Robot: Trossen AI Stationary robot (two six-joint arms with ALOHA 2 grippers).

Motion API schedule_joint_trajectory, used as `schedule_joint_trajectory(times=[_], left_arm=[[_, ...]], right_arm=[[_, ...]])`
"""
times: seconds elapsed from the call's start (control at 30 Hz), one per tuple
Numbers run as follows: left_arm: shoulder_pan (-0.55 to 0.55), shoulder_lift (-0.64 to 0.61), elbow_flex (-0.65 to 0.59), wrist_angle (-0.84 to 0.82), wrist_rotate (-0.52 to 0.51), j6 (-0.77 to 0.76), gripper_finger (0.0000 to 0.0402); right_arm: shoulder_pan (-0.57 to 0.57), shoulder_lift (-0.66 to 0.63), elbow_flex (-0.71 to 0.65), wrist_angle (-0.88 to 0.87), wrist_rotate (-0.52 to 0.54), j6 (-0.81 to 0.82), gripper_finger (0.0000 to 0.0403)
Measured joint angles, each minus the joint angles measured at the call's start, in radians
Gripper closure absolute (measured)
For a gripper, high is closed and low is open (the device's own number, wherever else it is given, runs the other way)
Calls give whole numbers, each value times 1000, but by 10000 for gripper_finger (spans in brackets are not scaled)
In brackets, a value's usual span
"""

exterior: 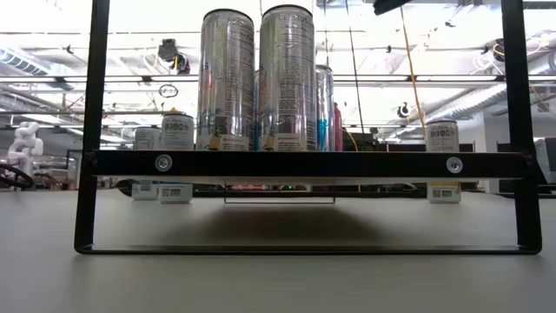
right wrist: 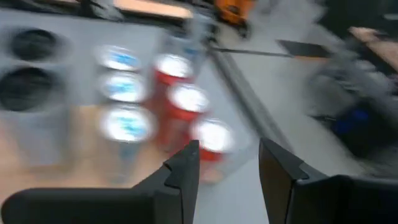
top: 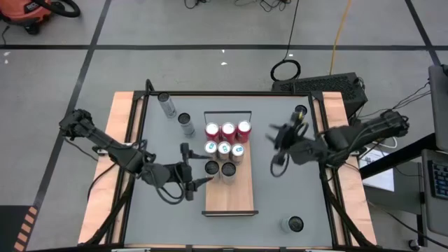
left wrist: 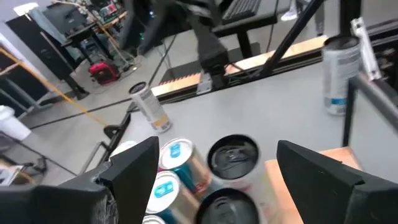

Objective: Place canned beverage on shelf
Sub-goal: Put the white-yellow soda can aligned with the other white-yellow soda cans on the shelf

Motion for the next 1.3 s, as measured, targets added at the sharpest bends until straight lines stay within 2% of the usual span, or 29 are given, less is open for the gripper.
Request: schedule_joint_trajectory(times=[0.1,0.17,0.33,0.53,0.73,0.93,1.1,1.3], left_arm=[[36,0,0,-8,34,6,85],[61,0,0,-15,76,5,85],[112,0,0,-22,150,21,85],[149,-2,0,21,154,59,85],[164,-3,0,34,155,24,85],[158,-3,0,33,155,-47,85],[134,-3,0,28,155,-80,85],[112,-3,0,28,155,-86,85]], right_arm=[[-69,-32,39,-102,32,-44,293],[-137,-64,48,-151,8,-65,288],[-350,-132,48,-250,-233,-63,245],[-550,-117,48,-333,-414,-20,190],[-701,-59,48,-444,-434,-12,113],[-831,-25,48,-443,-438,-58,46],[-932,-3,48,-446,-542,-77,24],[-1050,53,47,-428,-681,-139,21]])
